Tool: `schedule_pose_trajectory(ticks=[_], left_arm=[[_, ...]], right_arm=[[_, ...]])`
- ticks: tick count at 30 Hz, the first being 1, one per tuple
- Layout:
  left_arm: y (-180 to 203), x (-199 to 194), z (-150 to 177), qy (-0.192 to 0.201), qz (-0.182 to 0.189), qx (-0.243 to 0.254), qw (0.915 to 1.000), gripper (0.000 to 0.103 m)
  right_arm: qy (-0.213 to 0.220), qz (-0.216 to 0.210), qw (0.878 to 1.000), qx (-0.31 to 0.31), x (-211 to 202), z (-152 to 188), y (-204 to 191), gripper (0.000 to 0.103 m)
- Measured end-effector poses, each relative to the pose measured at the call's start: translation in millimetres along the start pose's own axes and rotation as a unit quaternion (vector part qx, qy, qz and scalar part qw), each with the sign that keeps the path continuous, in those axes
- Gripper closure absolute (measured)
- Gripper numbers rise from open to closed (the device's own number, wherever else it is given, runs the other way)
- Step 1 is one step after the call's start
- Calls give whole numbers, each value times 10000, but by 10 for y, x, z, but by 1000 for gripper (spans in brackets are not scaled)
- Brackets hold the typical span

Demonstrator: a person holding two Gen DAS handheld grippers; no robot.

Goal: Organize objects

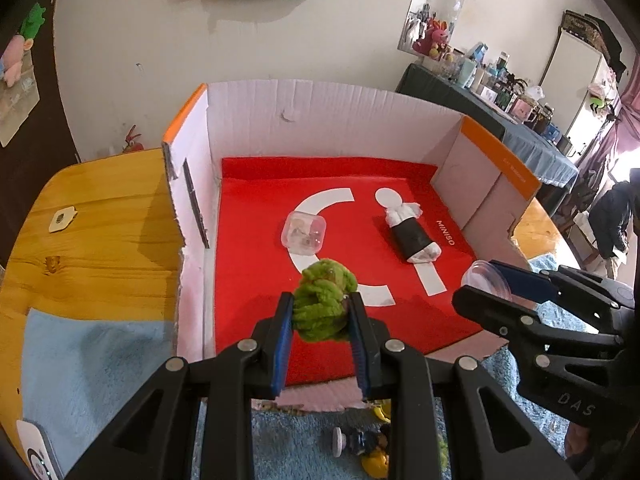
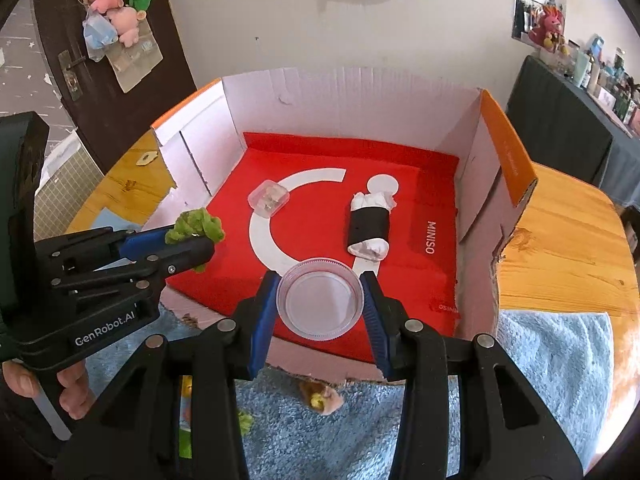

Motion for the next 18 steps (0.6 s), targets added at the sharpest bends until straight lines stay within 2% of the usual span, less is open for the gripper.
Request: schedule_pose_trajectory(ticks=[8, 18], left_arm=[[6, 165, -11, -222, -27, 82, 9997, 76], [10, 358, -37, -415, -20, 83, 9991, 76]], right_arm=[[-259, 26, 9997, 22, 194, 9, 58, 64], [-357, 13, 9993, 93, 334, -24, 111, 64]])
Point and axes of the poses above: each gripper's, at about its wrist camera, not at the fingertips, and x roughly the way its jaws point, y to its right, z to its underside, the point moved 2 cm from there along x, roughly the way its jaws point, and after that the axes turned 4 degrees about -z, right-handed, at the moved point
